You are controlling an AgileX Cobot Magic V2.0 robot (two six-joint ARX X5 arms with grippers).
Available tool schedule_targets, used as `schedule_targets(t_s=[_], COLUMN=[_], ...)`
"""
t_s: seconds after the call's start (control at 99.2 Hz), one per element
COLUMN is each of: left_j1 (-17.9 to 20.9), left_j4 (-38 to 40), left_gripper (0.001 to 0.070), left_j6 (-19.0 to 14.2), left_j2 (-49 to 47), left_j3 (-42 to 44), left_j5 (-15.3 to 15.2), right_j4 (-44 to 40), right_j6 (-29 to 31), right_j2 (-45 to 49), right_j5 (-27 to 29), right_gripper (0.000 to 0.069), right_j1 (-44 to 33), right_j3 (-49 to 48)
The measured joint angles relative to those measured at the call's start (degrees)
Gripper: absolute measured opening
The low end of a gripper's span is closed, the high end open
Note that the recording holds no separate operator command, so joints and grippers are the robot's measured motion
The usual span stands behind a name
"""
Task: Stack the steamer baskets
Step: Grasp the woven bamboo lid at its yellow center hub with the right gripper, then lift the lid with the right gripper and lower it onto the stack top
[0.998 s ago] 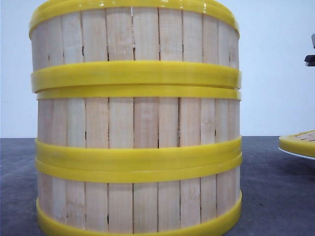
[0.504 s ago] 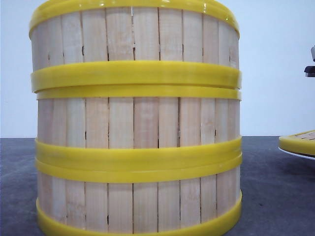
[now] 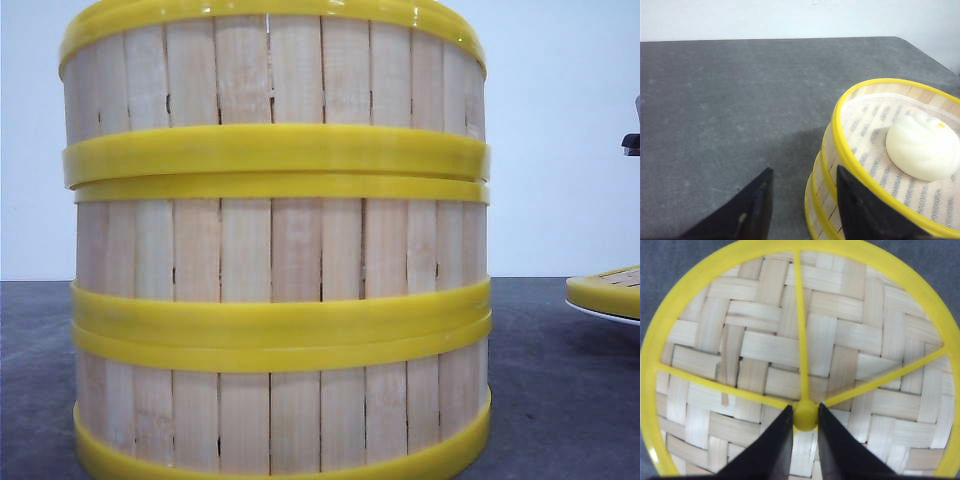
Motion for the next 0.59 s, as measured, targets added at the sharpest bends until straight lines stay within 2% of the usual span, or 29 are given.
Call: schedule_targets(t_s=[0.262,0.595], left_j1=[0.0,0.0], left_j4=[0.0,0.0], left_gripper=[0.0228,0.0228], left_j6=[0.0,0.46], left_j2=[0.0,0.0], left_j3=[0.0,0.0], left_j5=[0.0,0.0], right_j4=[-2.32,-8.44], right_j6=[0.0,-0.26], right_j2=[-0.42,-9.81], right_j5=[-0.35,-7.19], right_gripper=[0.0058,0.0058], right_j1=[0.09,4.83], right_j3=[3.28,18.01])
